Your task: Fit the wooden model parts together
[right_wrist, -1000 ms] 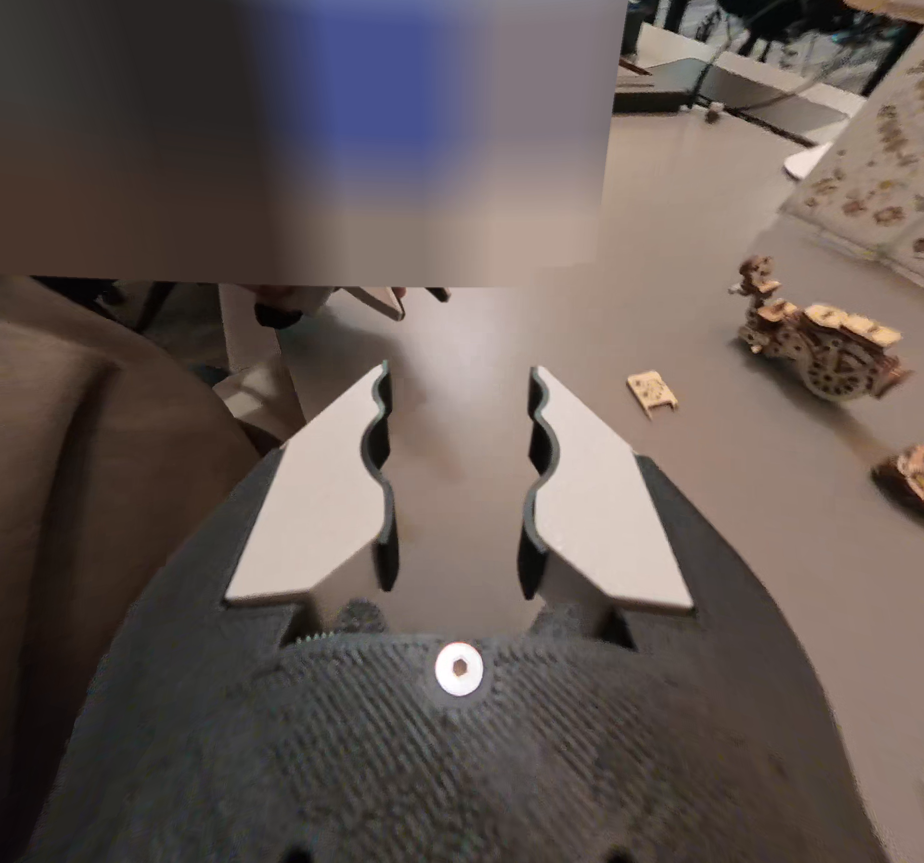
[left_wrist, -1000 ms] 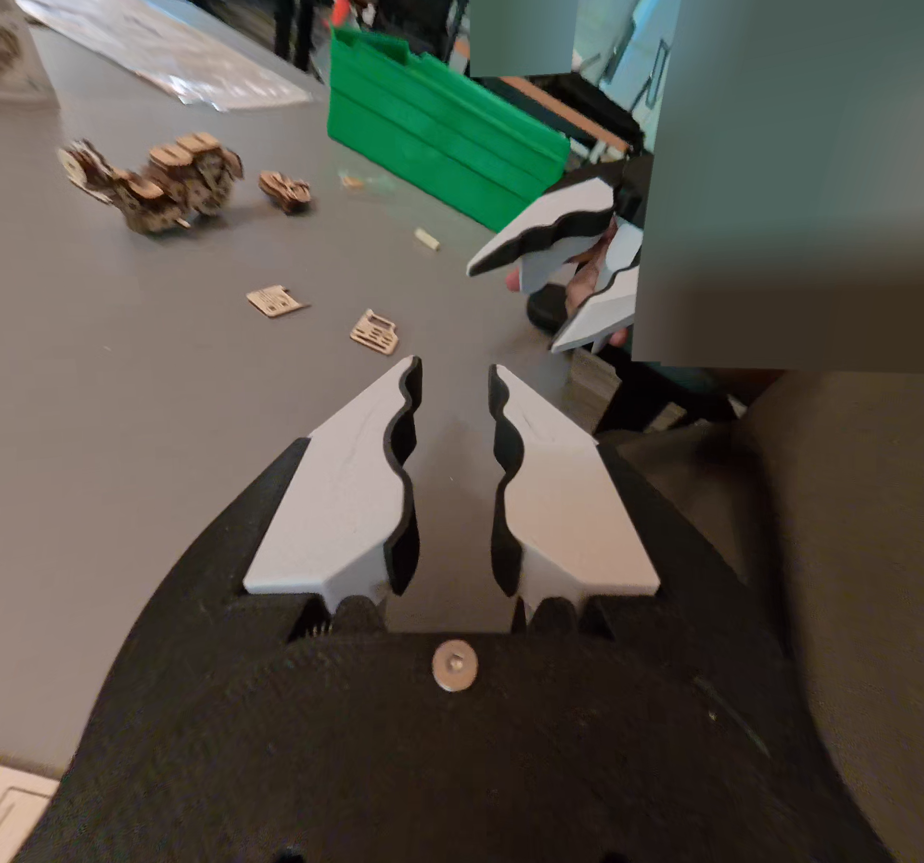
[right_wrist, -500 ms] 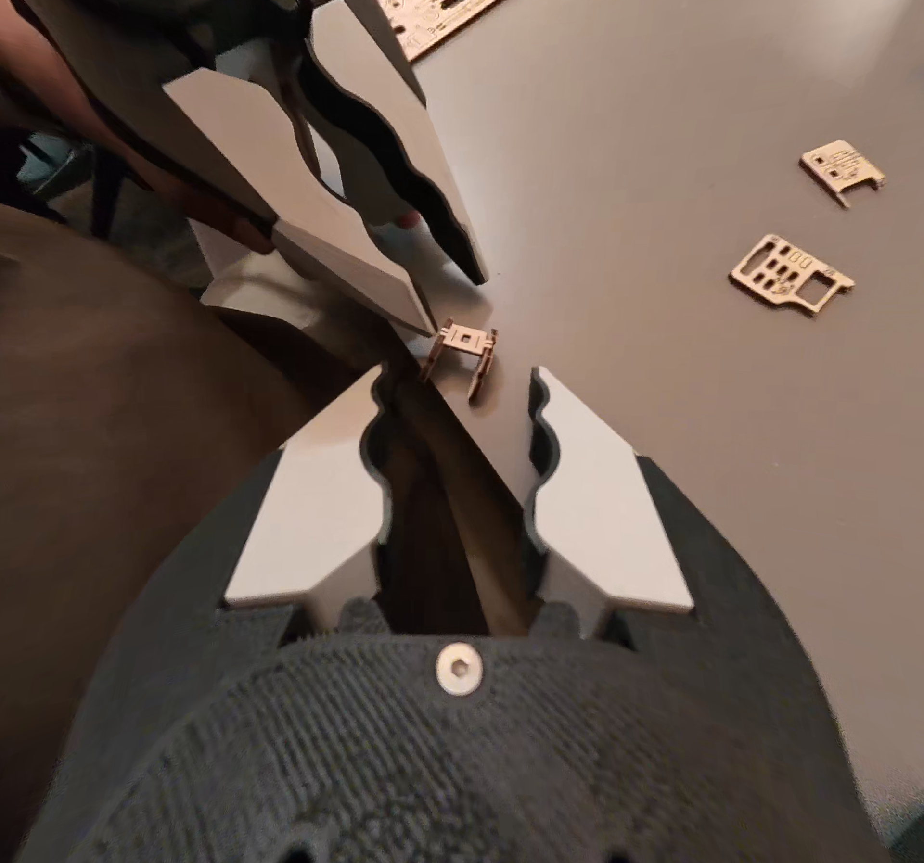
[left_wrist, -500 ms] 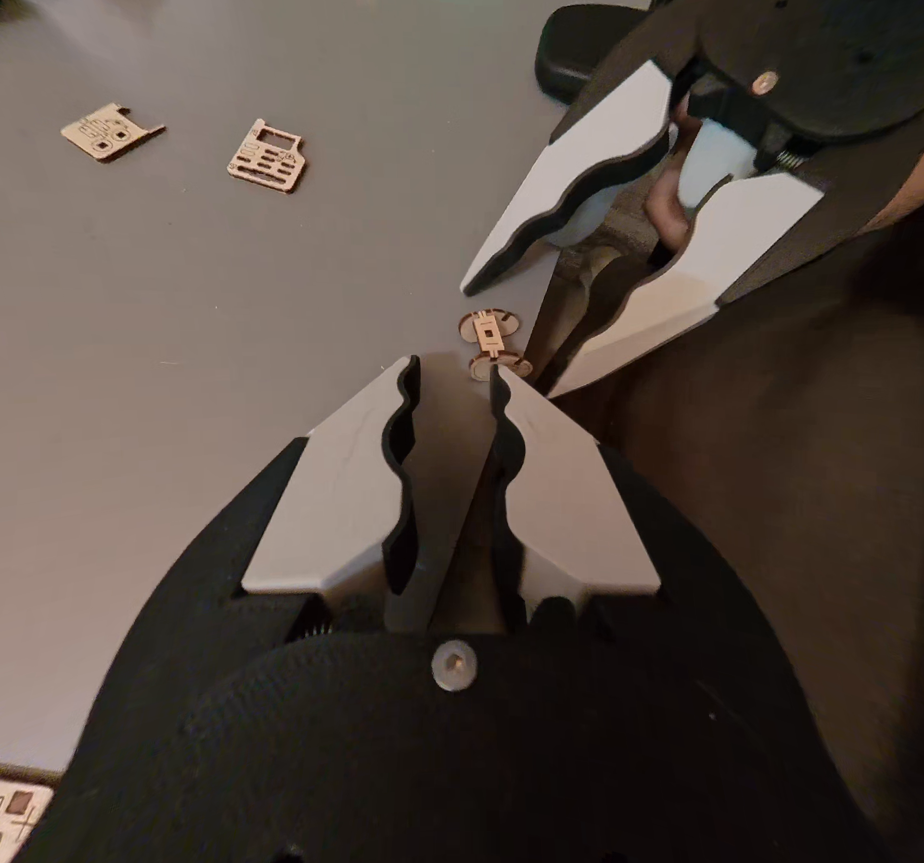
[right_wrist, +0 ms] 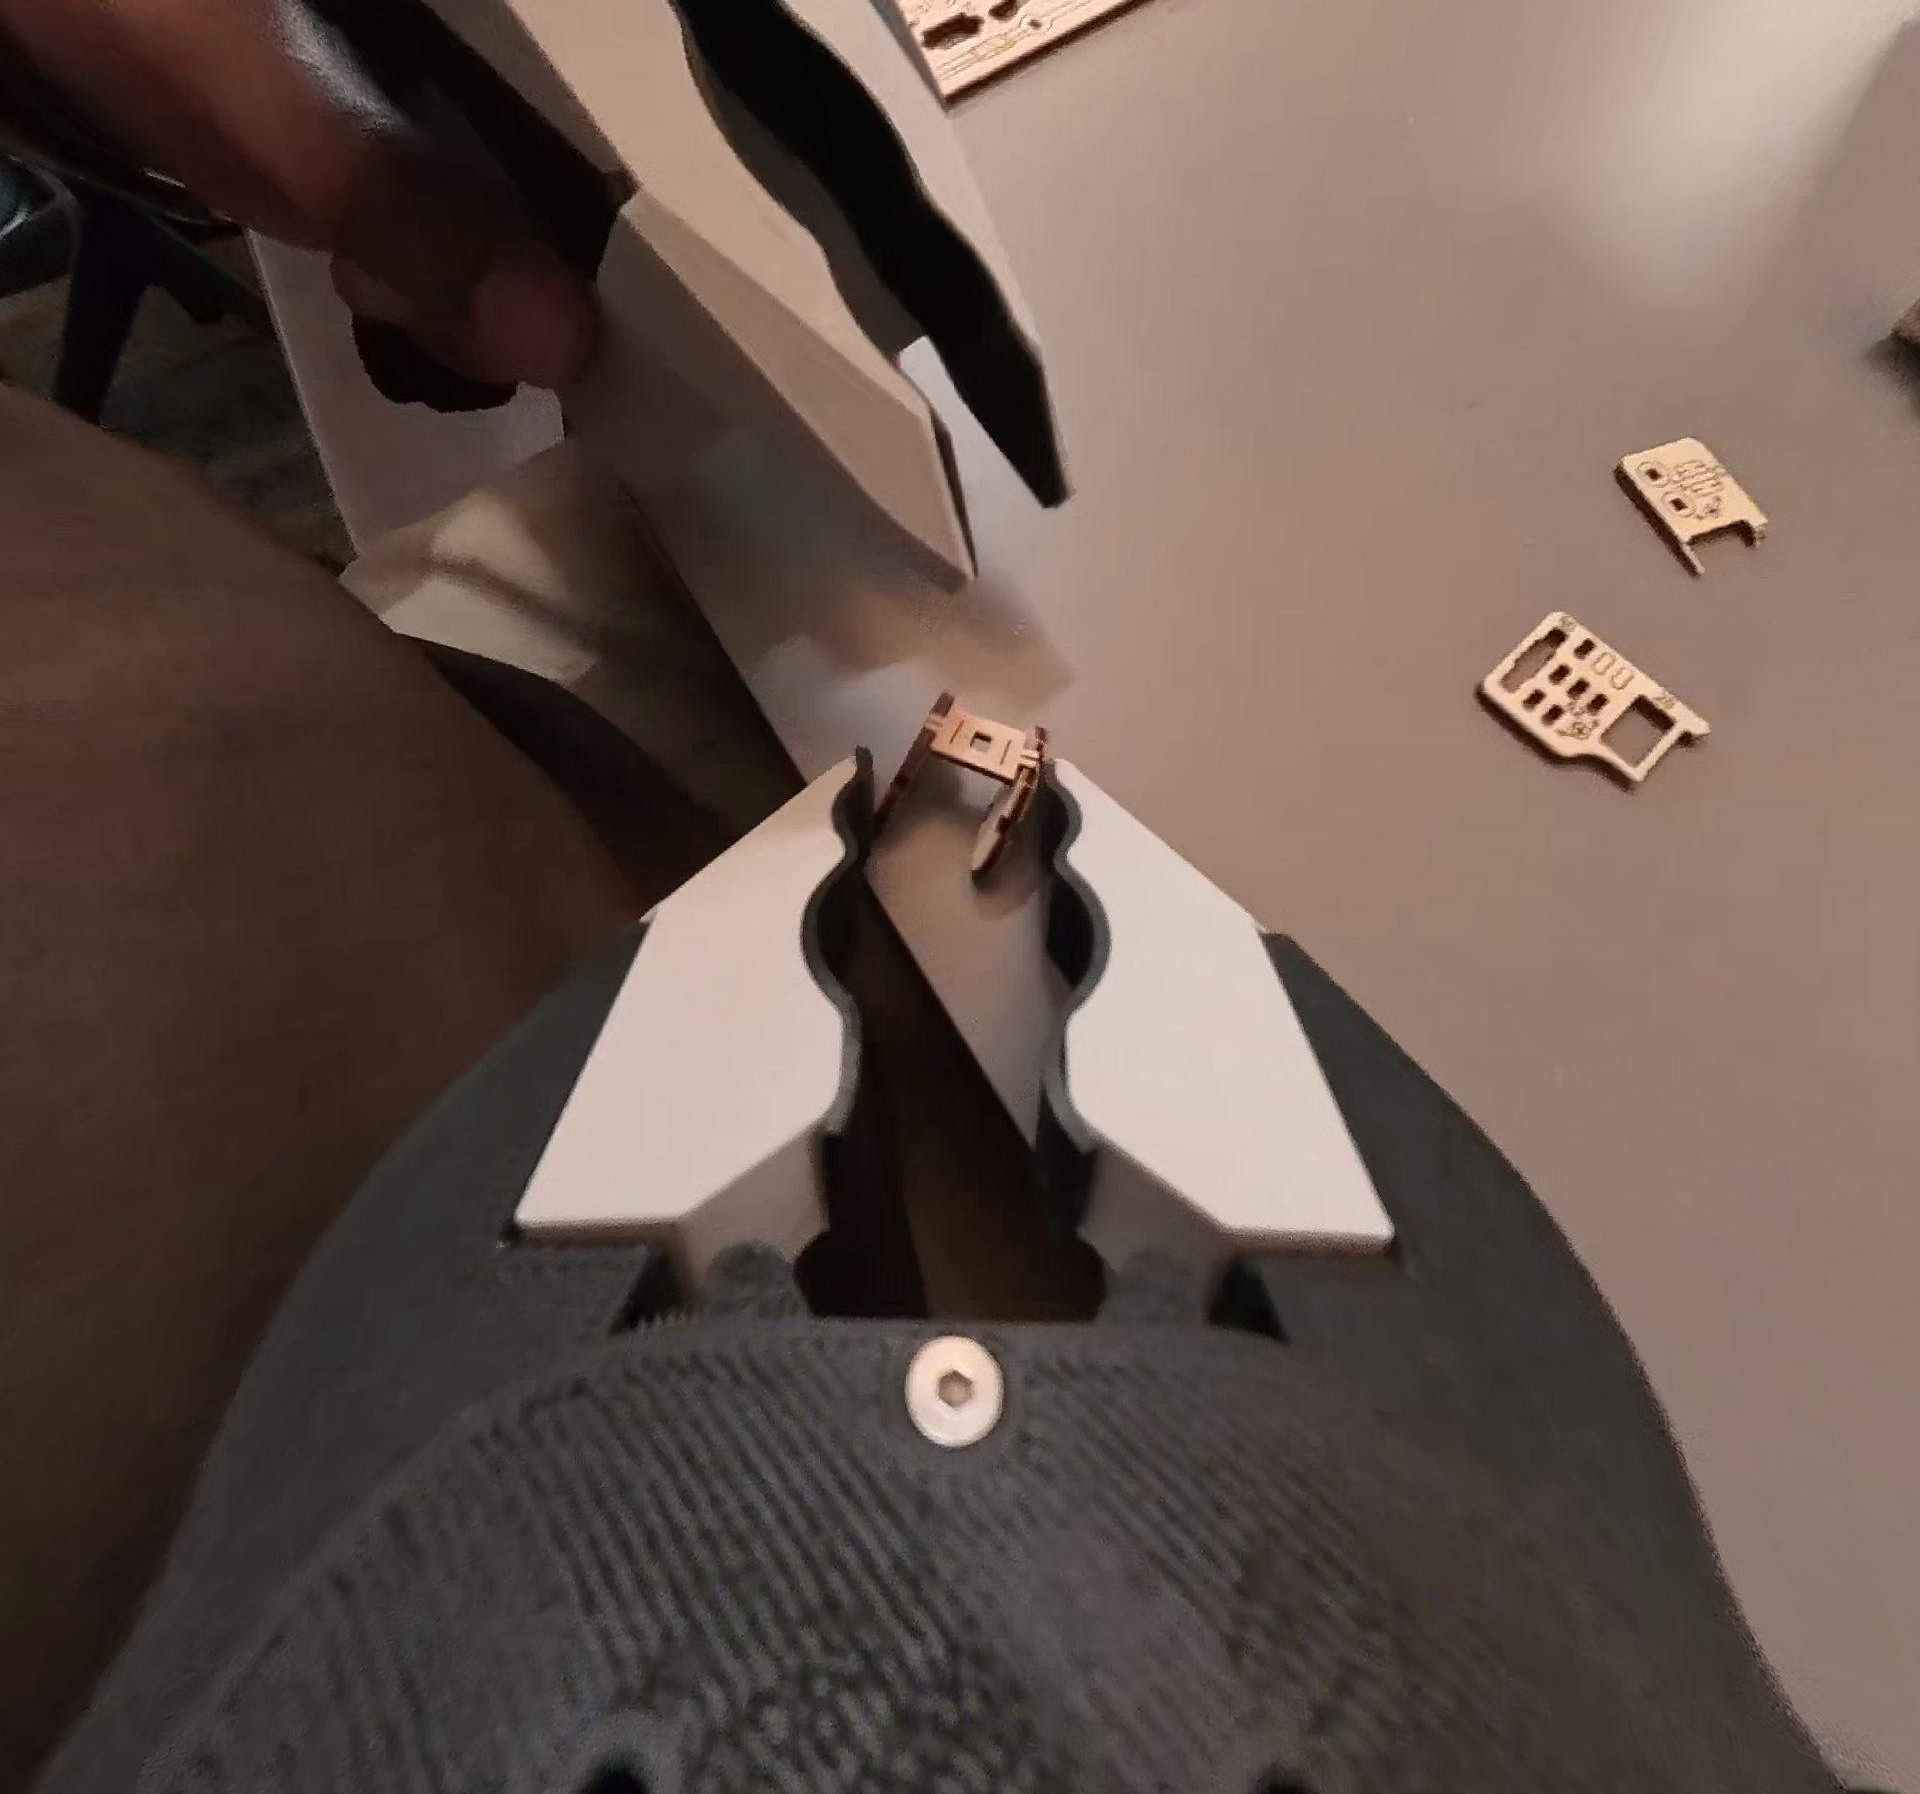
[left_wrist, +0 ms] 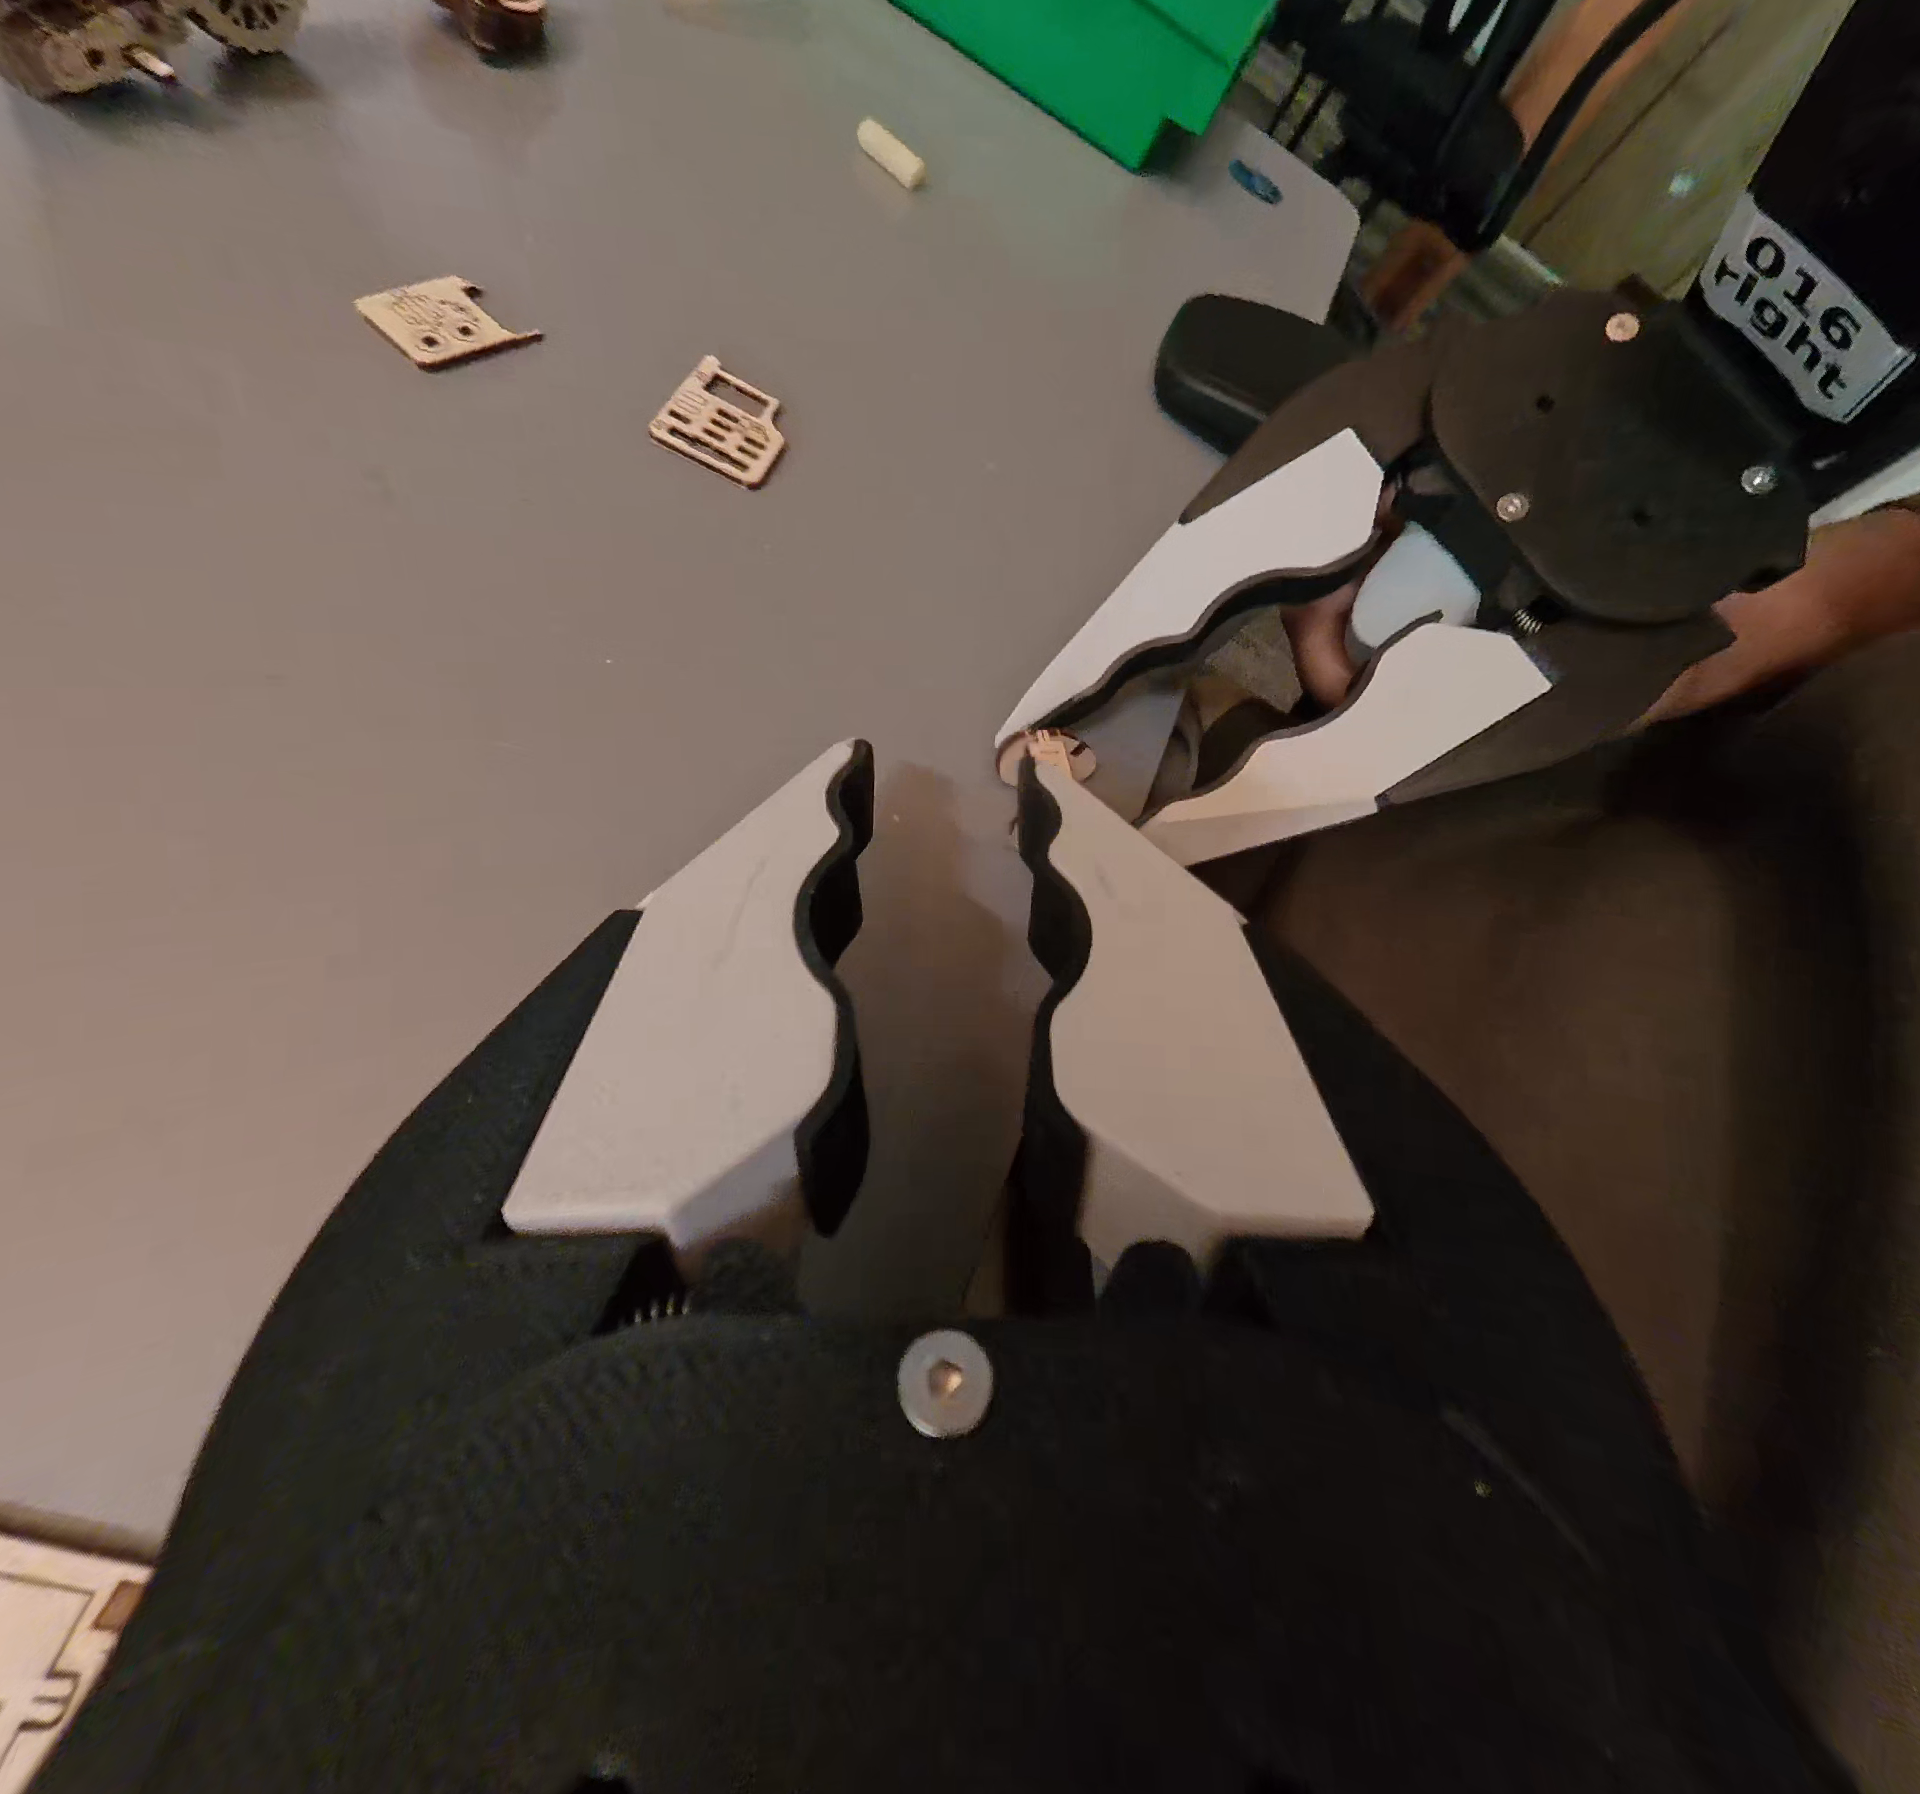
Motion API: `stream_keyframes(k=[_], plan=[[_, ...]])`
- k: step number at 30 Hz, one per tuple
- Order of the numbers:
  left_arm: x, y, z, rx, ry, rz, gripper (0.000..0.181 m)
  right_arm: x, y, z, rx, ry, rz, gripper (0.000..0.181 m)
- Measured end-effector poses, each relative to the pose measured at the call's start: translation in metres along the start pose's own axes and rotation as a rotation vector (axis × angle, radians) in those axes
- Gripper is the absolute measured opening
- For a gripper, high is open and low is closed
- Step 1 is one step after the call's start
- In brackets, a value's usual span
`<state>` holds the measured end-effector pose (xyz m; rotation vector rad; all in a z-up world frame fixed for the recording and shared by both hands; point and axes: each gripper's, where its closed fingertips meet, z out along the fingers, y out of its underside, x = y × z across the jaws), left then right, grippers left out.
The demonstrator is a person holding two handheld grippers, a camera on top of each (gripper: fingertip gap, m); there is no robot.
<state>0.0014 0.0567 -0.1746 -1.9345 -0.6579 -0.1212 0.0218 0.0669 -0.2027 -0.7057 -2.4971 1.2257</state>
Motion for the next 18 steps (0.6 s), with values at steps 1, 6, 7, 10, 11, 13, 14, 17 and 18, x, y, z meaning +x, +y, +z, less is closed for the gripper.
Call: stream_keyframes(k=[1,6,7,10,11,13,14,17,18], plan=[[-0.002,-0.001,-0.001,0.006,-0.006,-0.004,0.026,0.001,-0.001,0.001,-0.001,0.000,-0.007,0.030],[-0.005,-0.001,-0.002,0.006,-0.017,-0.004,0.026,0.009,-0.006,0.007,-0.014,0.018,-0.063,0.029],[-0.005,-0.001,-0.002,0.005,-0.018,0.001,0.026,0.010,-0.007,0.007,-0.017,0.015,-0.069,0.029],[-0.004,0.000,-0.001,0.000,-0.023,0.013,0.026,0.010,-0.008,0.008,-0.018,0.009,-0.070,0.029],[-0.005,0.000,-0.001,0.000,-0.024,0.014,0.026,0.011,-0.008,0.009,-0.015,0.009,-0.072,0.029],[-0.005,-0.001,-0.001,0.006,-0.025,0.010,0.026,0.011,-0.009,0.009,-0.013,0.011,-0.079,0.029],[-0.006,-0.002,-0.001,0.010,-0.024,0.006,0.026,0.011,-0.010,0.010,-0.012,0.011,-0.080,0.029],[-0.007,-0.005,-0.002,0.027,-0.024,-0.007,0.026,0.011,-0.012,0.012,-0.008,0.003,-0.081,0.028],[-0.008,-0.006,-0.003,0.034,-0.027,-0.010,0.026,0.011,-0.012,0.013,-0.007,0.004,-0.080,0.028]])
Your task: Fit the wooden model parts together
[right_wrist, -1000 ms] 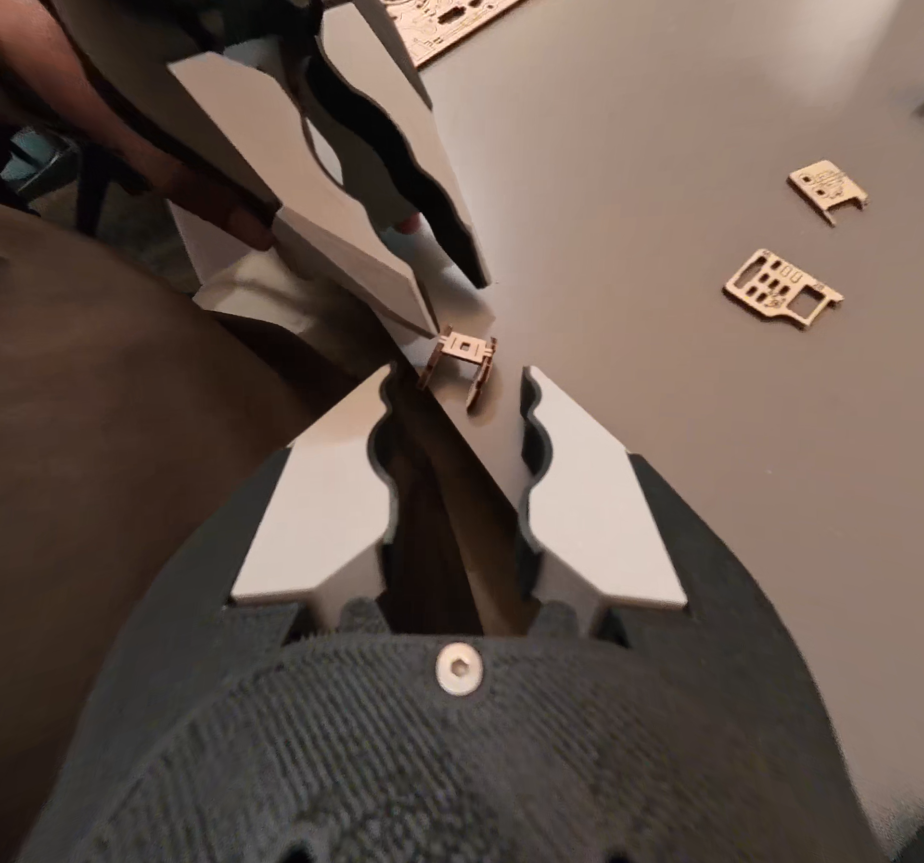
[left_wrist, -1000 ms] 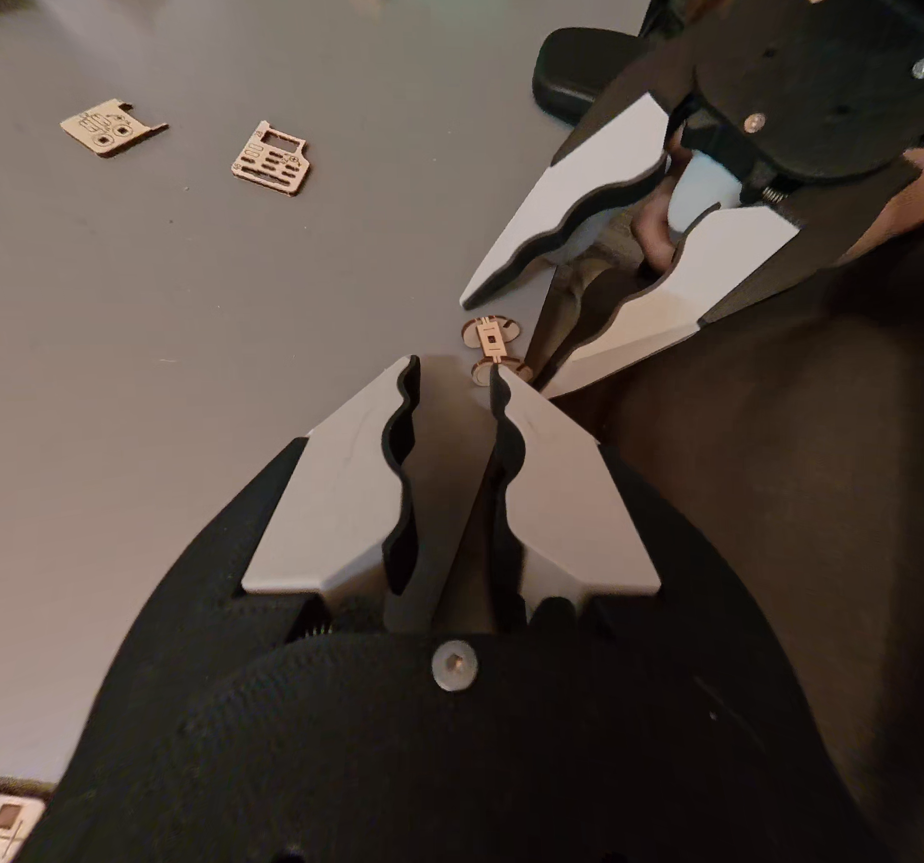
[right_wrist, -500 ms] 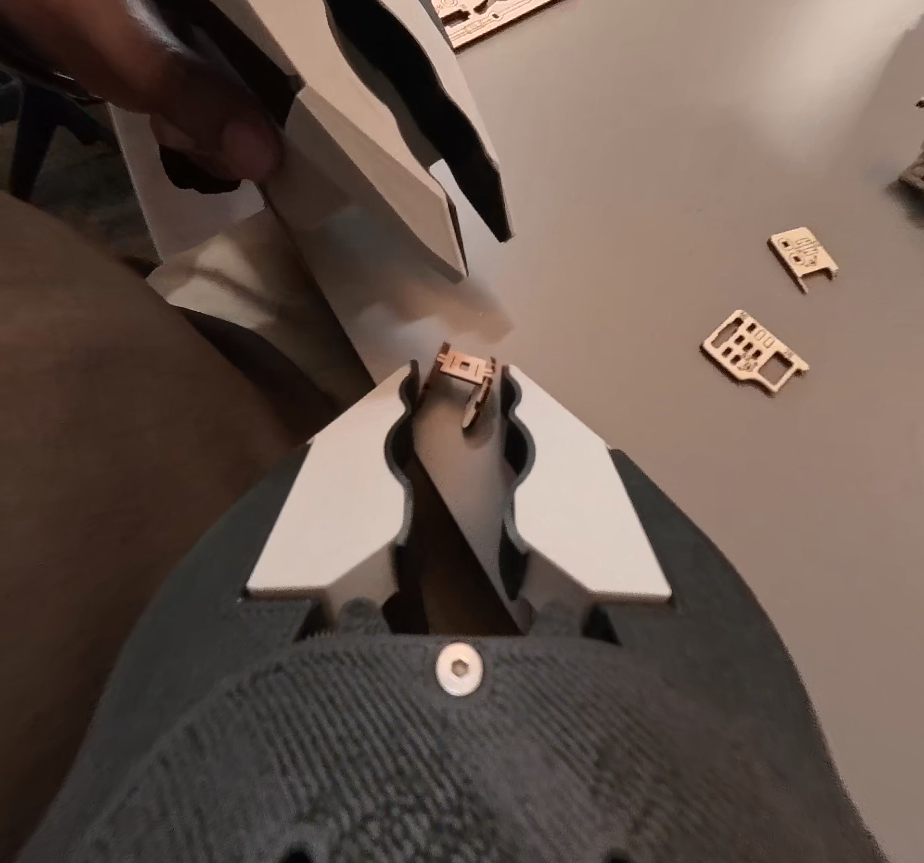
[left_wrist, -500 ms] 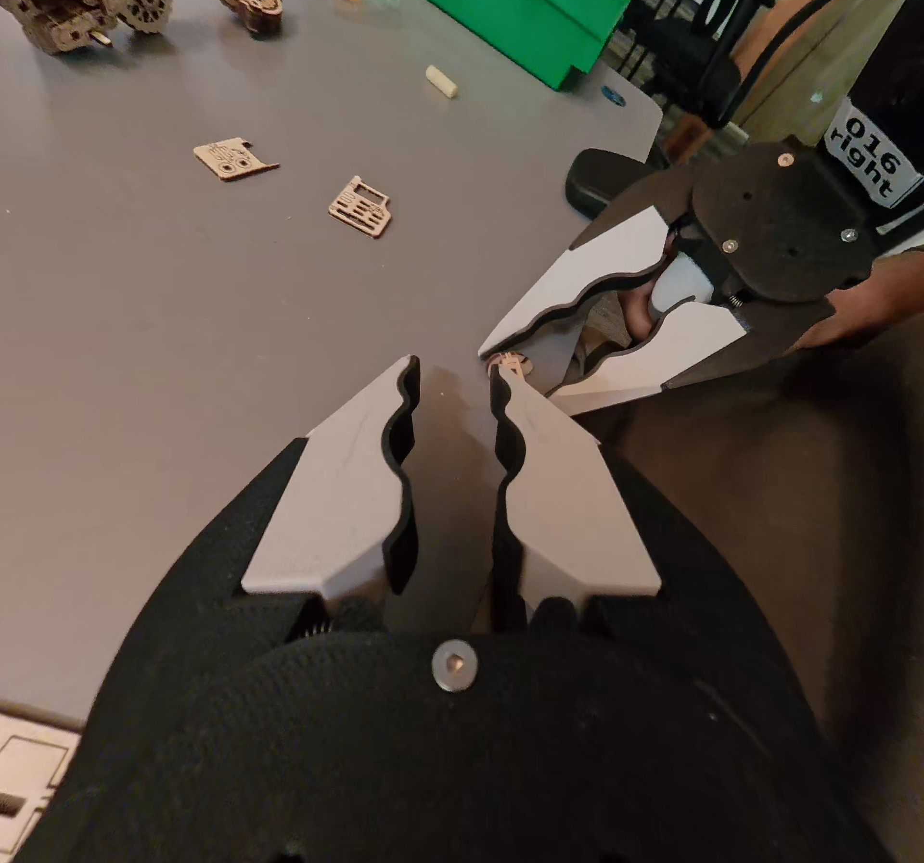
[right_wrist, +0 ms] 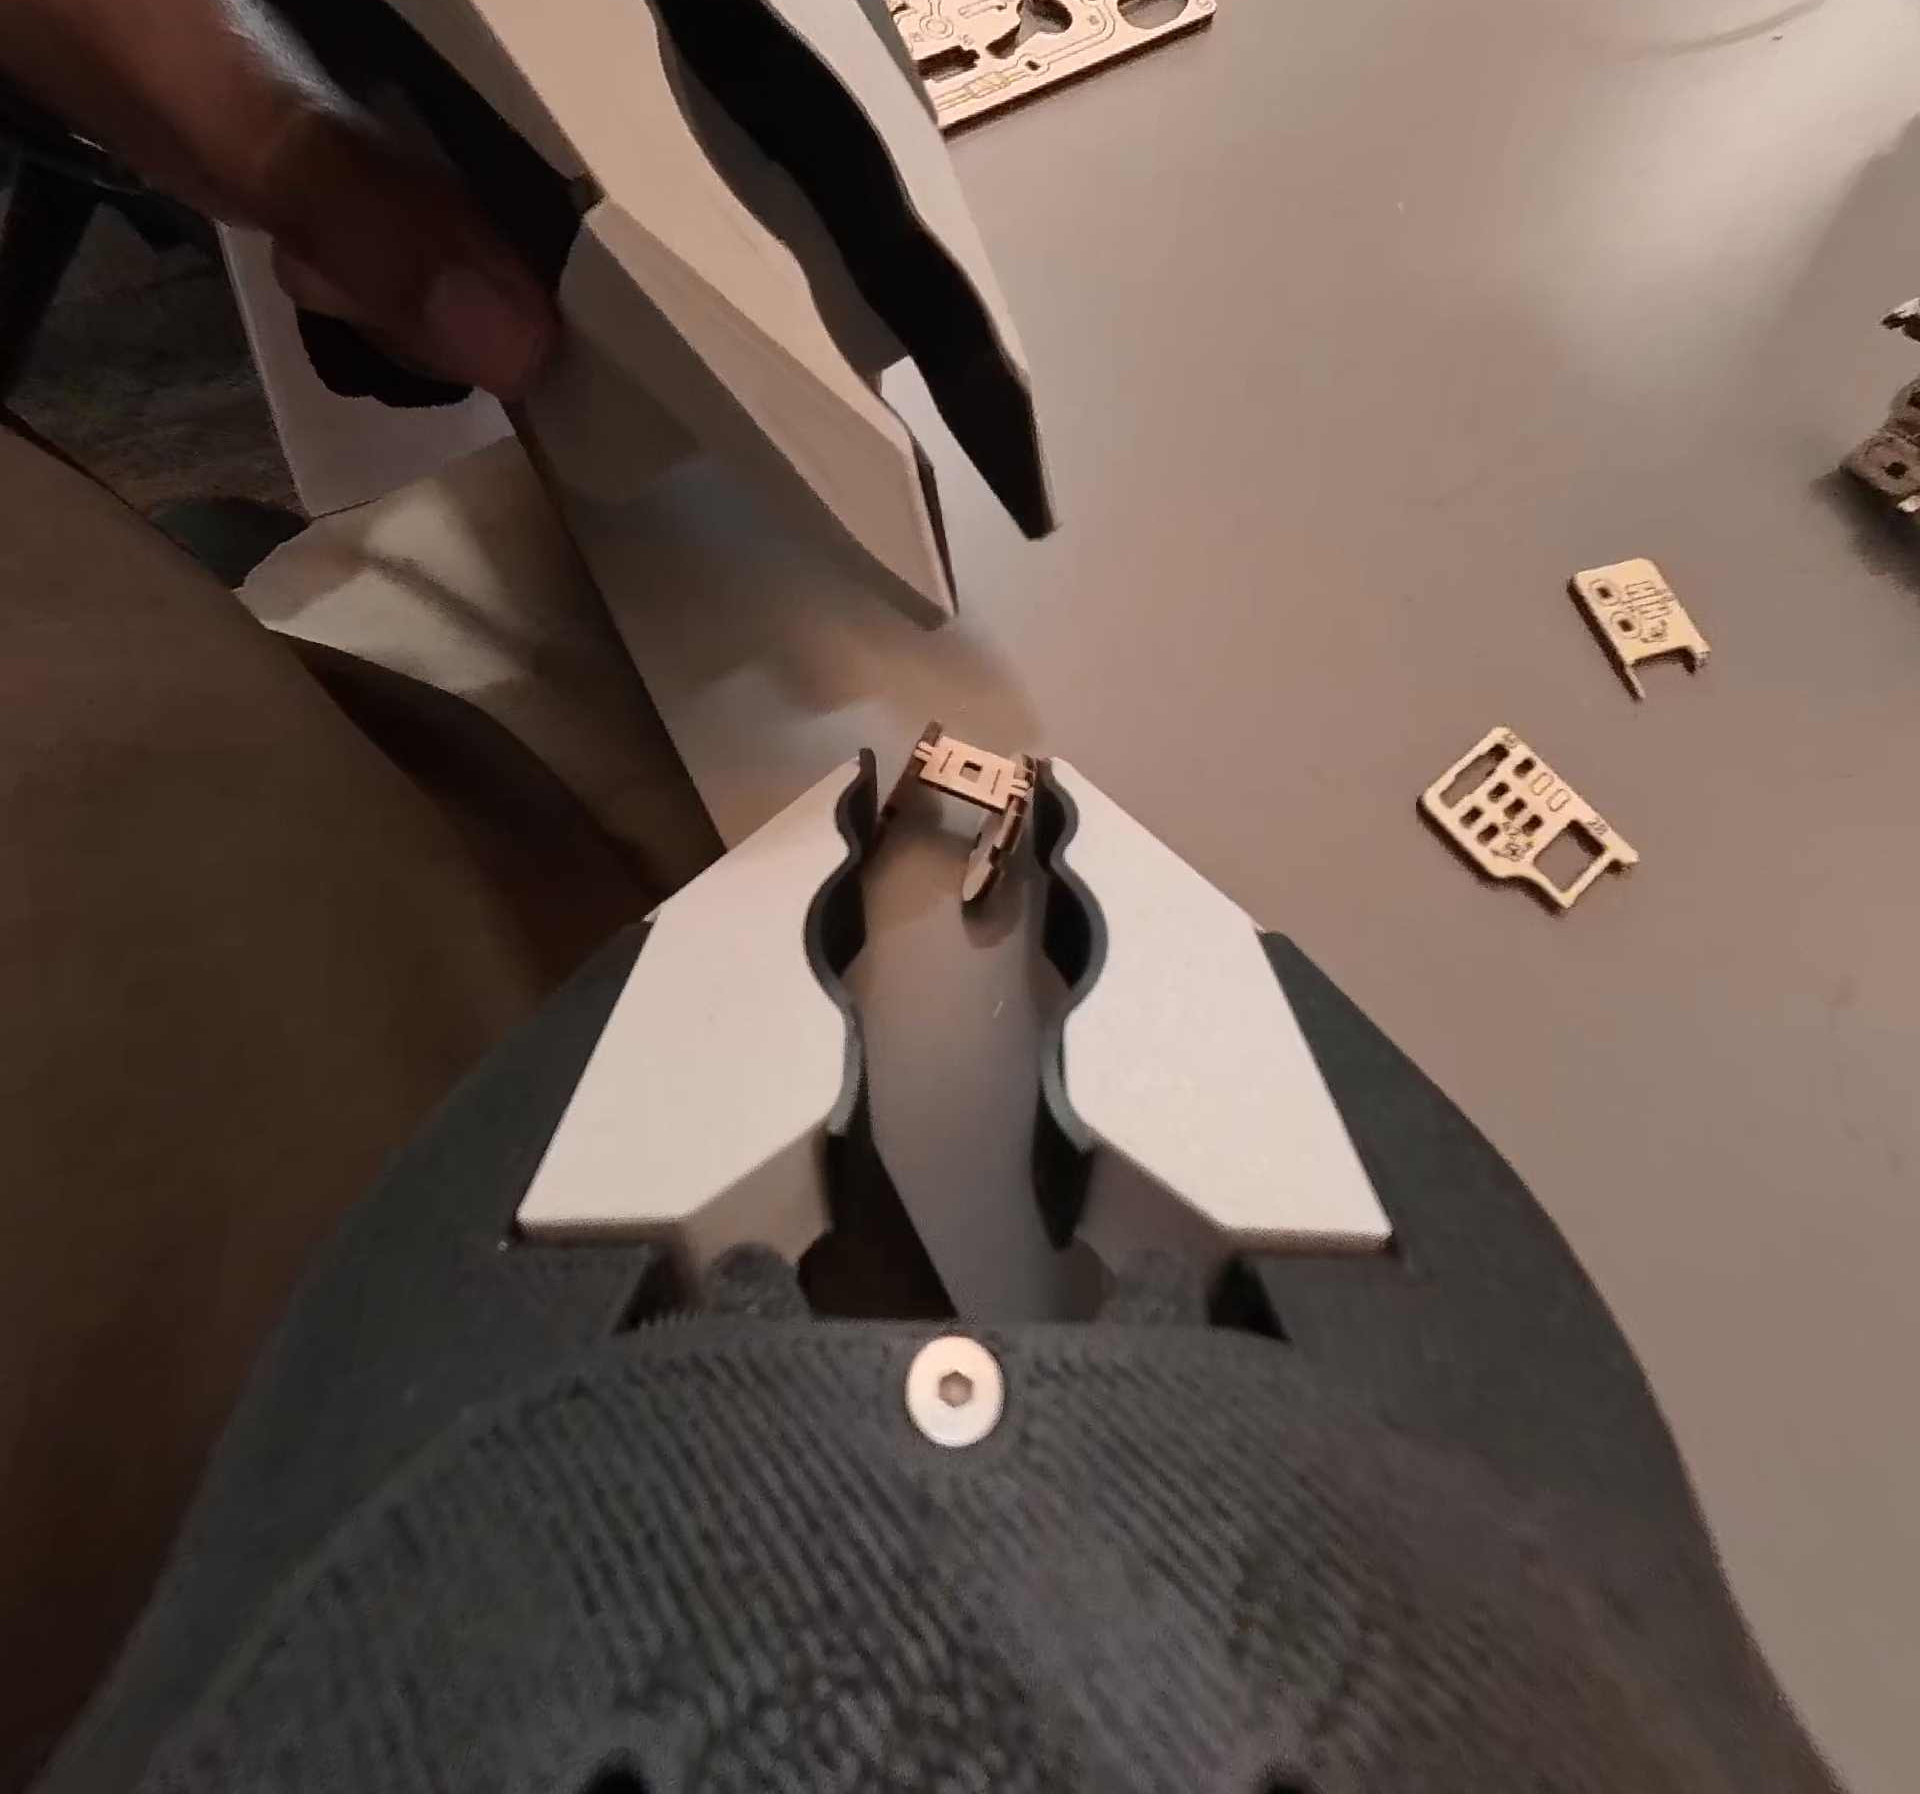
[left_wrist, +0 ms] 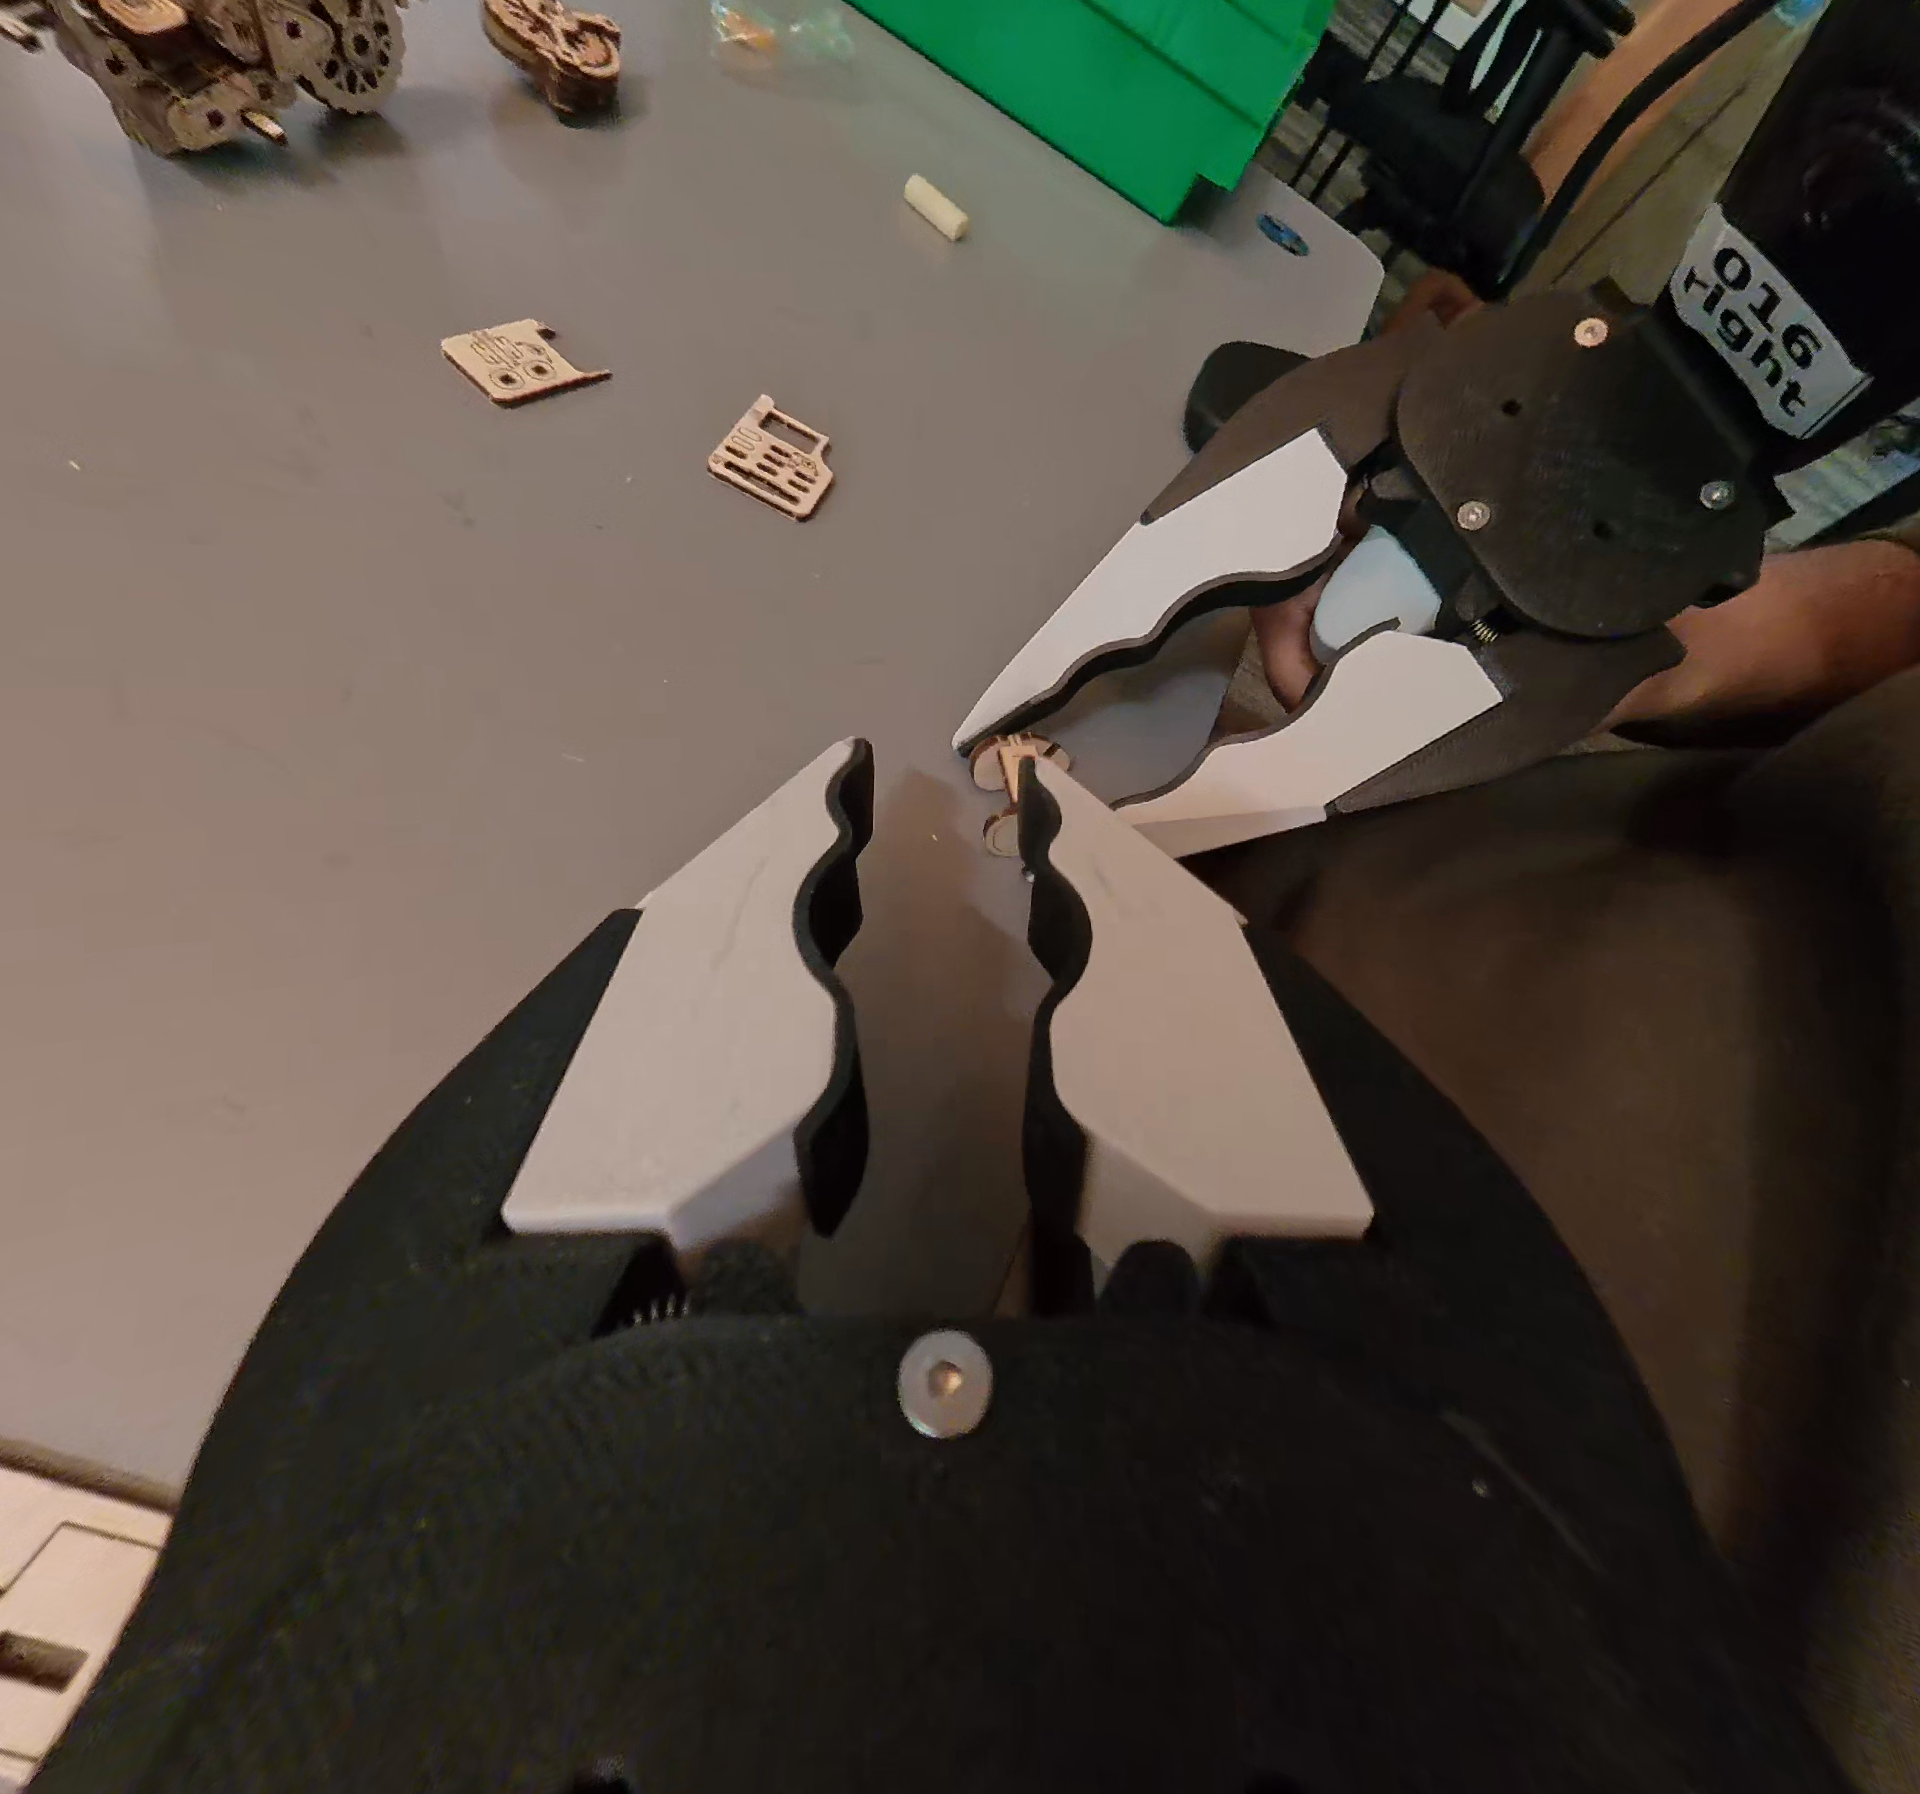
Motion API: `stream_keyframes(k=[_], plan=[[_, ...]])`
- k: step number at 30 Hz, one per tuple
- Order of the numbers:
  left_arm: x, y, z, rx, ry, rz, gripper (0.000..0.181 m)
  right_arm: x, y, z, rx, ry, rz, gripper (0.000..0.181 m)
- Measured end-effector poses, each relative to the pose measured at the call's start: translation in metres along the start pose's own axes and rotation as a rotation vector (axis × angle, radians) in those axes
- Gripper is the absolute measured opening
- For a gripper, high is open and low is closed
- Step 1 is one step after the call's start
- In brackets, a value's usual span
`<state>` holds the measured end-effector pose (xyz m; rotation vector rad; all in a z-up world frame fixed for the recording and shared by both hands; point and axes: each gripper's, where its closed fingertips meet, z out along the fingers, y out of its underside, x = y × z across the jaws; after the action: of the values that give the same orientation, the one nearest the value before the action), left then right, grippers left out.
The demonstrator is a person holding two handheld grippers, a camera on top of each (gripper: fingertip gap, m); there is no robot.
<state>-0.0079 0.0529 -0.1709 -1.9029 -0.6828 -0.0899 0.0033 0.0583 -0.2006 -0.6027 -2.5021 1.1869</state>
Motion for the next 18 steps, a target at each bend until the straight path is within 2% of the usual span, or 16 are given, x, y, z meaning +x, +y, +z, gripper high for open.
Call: stream_keyframes(k=[3,7,10,11,12,13,15,17,18], plan=[[-0.003,-0.004,-0.002,0.019,-0.008,-0.005,0.026,0.004,-0.002,0.000,0.010,0.013,0.015,0.029],[-0.005,-0.009,-0.004,0.047,-0.010,-0.018,0.027,0.018,-0.018,-0.012,0.114,0.033,0.079,0.056],[-0.011,-0.018,-0.007,0.090,-0.044,-0.027,0.029,0.047,-0.038,-0.035,0.260,0.068,0.170,0.068],[-0.017,-0.022,-0.009,0.107,-0.078,-0.031,0.021,0.059,-0.044,-0.043,0.304,0.091,0.172,0.064],[-0.023,-0.025,-0.011,0.123,-0.115,-0.025,0.009,0.072,-0.048,-0.050,0.341,0.129,0.142,0.051],[-0.029,-0.030,-0.014,0.141,-0.149,-0.017,0.000,0.088,-0.049,-0.056,0.367,0.199,0.102,0.025],[-0.053,-0.041,-0.019,0.171,-0.285,-0.015,0.000,0.124,-0.057,-0.070,0.441,0.399,0.093,0.002],[-0.083,-0.051,-0.023,0.187,-0.436,-0.054,0.000,0.157,-0.071,-0.074,0.496,0.553,0.129,0.000],[-0.094,-0.058,-0.023,0.199,-0.472,-0.093,0.000,0.169,-0.074,-0.066,0.458,0.579,0.128,0.000]])
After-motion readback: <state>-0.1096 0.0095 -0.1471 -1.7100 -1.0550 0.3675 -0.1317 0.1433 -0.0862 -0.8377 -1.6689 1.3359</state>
